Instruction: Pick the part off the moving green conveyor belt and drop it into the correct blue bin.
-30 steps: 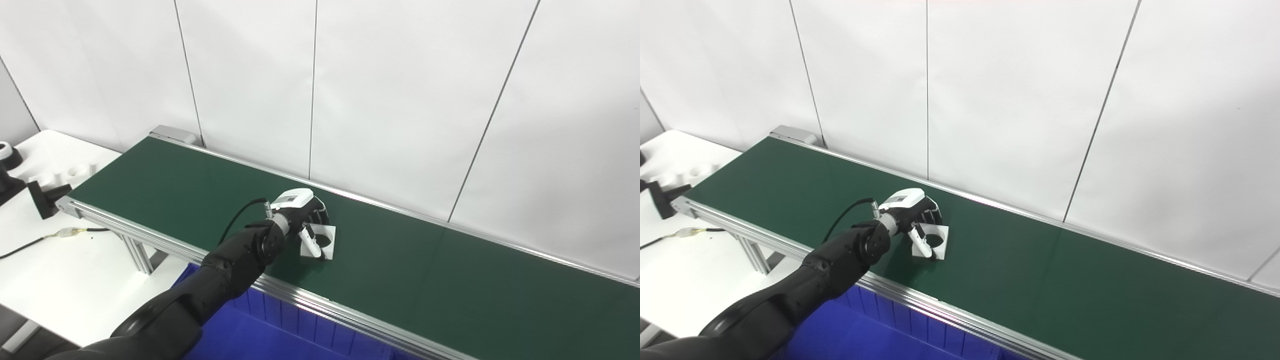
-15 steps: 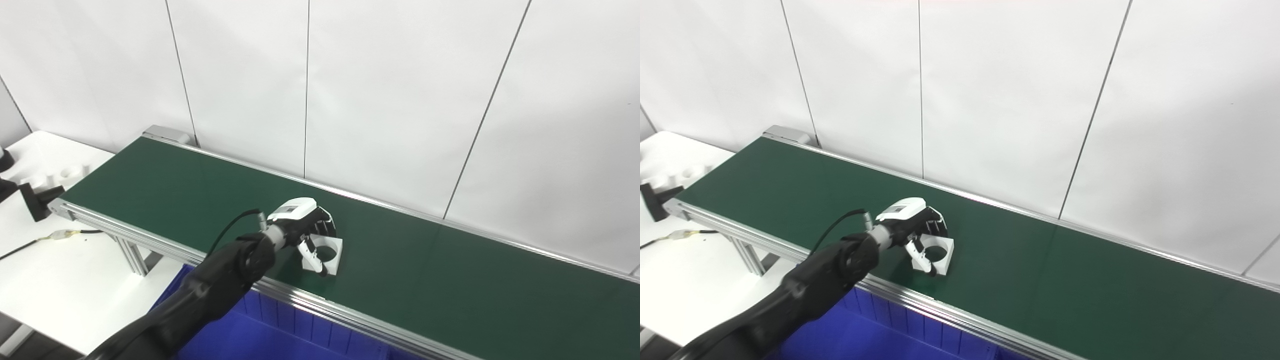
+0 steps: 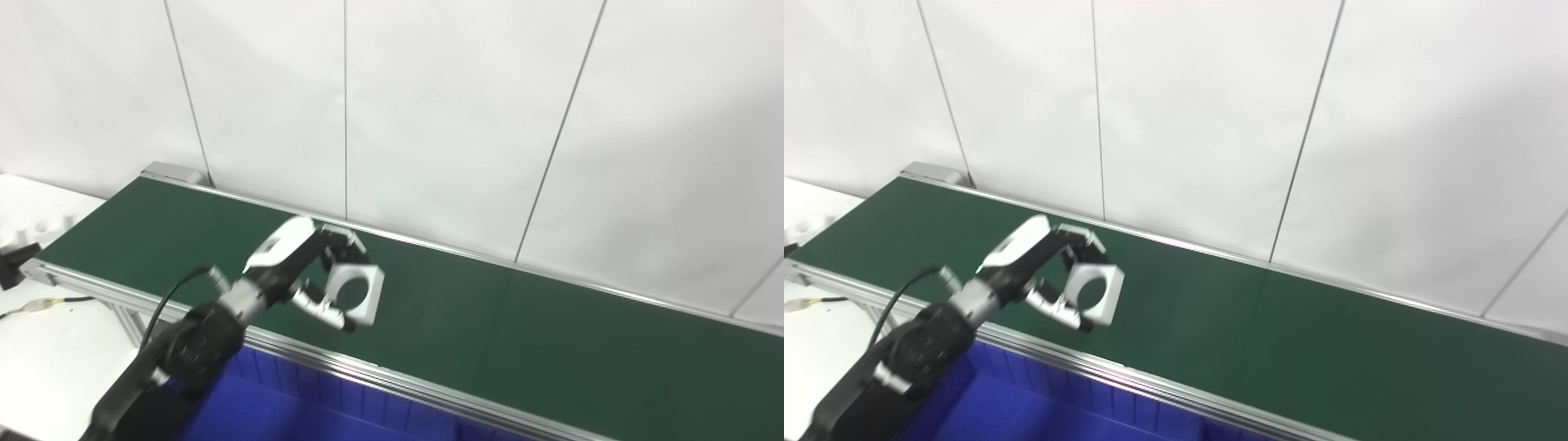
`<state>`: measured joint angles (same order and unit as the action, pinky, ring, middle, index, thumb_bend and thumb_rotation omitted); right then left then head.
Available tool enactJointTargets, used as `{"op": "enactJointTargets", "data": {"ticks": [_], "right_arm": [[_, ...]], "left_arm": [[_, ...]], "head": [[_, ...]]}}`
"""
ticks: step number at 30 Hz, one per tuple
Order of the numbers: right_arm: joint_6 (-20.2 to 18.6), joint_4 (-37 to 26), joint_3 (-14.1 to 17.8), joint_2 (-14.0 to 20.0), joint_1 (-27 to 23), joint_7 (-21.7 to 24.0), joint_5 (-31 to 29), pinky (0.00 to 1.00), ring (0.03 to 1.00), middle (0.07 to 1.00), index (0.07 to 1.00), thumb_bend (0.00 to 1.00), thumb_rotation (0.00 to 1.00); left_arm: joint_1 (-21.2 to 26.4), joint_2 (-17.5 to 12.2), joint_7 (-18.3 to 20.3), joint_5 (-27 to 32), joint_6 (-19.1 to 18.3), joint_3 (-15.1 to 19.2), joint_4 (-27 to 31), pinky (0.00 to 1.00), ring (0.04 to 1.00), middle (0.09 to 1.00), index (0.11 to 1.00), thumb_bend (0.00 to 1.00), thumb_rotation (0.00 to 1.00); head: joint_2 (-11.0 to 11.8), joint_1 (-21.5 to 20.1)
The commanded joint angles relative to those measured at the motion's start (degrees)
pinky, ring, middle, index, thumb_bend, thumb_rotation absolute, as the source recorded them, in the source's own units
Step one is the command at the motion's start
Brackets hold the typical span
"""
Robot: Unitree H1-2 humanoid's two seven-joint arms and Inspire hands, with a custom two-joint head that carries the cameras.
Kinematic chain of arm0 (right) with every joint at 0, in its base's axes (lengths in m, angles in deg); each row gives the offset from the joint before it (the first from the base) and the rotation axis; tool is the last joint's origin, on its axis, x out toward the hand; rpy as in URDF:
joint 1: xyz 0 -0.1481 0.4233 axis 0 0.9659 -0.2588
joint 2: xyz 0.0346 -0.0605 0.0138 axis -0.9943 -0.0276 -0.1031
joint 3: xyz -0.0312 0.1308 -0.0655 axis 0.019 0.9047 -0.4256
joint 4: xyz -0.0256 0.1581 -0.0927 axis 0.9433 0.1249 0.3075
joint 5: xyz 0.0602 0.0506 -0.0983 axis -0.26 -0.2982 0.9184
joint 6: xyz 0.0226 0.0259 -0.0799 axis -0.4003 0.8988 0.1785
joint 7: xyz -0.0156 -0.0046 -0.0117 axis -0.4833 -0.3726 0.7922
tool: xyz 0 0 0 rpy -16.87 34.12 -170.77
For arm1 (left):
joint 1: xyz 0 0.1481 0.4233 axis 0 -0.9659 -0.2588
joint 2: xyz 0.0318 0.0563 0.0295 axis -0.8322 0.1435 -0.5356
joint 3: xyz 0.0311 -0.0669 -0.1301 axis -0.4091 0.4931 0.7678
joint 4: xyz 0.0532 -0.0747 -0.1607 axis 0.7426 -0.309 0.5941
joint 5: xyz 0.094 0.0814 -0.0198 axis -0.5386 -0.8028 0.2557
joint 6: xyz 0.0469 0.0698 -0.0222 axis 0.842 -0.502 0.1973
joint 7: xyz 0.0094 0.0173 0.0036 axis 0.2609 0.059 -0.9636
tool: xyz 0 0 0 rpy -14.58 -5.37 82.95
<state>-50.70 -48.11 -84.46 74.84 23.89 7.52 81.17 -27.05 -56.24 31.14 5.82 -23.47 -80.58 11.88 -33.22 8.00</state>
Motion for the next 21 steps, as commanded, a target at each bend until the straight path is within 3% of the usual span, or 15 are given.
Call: {"op": "enactJointTargets", "data": {"ticks": [1, 2, 3, 4, 6, 10, 15, 17, 21], "right_arm": [[2.97, -2.41, 0.53, -0.09, -0.29, -0.41, 0.12, 0.76, 0.778, 0.773, 0.839, 0.89, 0.4], [2.97, -2.51, 0.58, -0.03, -0.37, -0.46, 0.26, 0.75, 0.773, 0.771, 0.838, 0.89, 0.4], [2.97, -2.74, 0.66, 0.0, -0.46, -0.45, 0.34, 0.75, 0.77, 0.771, 0.837, 0.89, 0.4], [2.97, -2.91, 0.72, 0.01, -0.51, -0.43, 0.39, 0.75, 0.767, 0.771, 0.837, 0.9, 0.4], [2.94, -3.61, 0.81, -0.16, -0.54, -0.28, 0.5, 0.75, 0.766, 0.777, 0.841, 0.91, 0.4], [2.88, -4.44, 0.77, -1.43, -0.37, -0.85, 1.69, 0.75, 0.769, 0.783, 0.842, 0.9, 0.39], [2.74, -5.59, 0.57, -3.57, -0.09, -1.42, 4.68, 0.76, 0.787, 0.804, 0.867, 0.84, 0.42], [1.85, -6.64, 0.48, -4.56, -0.04, -1.32, 5.99, 0.77, 0.792, 0.811, 0.876, 0.83, 0.42], [-0.62, -7.21, 0.88, -6.15, -0.35, -1.74, 8.97, 0.79, 0.811, 0.824, 0.888, 0.8, 0.48]], "left_arm": [[0.06, -0.1, -2.08, 1.96, 4.82, 1.69, 1.99, 0.44, 0.453, 0.517, 0.481, 0.5, 0.0], [-0.73, 0.23, -2.23, 2.48, 6.11, 1.91, 1.83, 0.43, 0.448, 0.517, 0.484, 0.5, 0.0], [-1.76, 0.59, -2.49, 2.99, 7.85, 2.14, 1.56, 0.42, 0.445, 0.517, 0.486, 0.5, 0.0], [-2.41, 0.84, -2.62, 3.3, 9.11, 2.35, 1.34, 0.42, 0.442, 0.52, 0.484, 0.5, 0.0], [-4.1, 1.33, -2.49, 4.42, 11.4, 2.61, 1.07, 0.44, 0.45, 0.52, 0.482, 0.5, 0.0], [-6.91, 2.8, -1.79, 8.36, 14.58, 2.89, -0.03, 0.42, 0.446, 0.523, 0.482, 0.5, 0.0], [-8.39, 4.44, -1.59, 12.62, 21.14, 2.98, -5.68, 0.48, 0.473, 0.515, 0.468, 0.5, 0.0], [-8.78, 4.73, -1.19, 13.83, 22.53, 3.08, -7.34, 0.48, 0.475, 0.515, 0.466, 0.5, 0.0], [-10.0, 5.26, -0.2, 15.28, 22.0, 2.91, -9.01, 0.48, 0.478, 0.516, 0.463, 0.5, 0.0]], "head": [[-0.63, -0.63], [-0.63, -0.63], [-2.58, -2.12], [-2.58, -2.12], [-5.49, -5.79], [-7.48, -9.16], [-10.3, -13.17], [-12.45, -18.55], [-13.88, -21.88]]}}
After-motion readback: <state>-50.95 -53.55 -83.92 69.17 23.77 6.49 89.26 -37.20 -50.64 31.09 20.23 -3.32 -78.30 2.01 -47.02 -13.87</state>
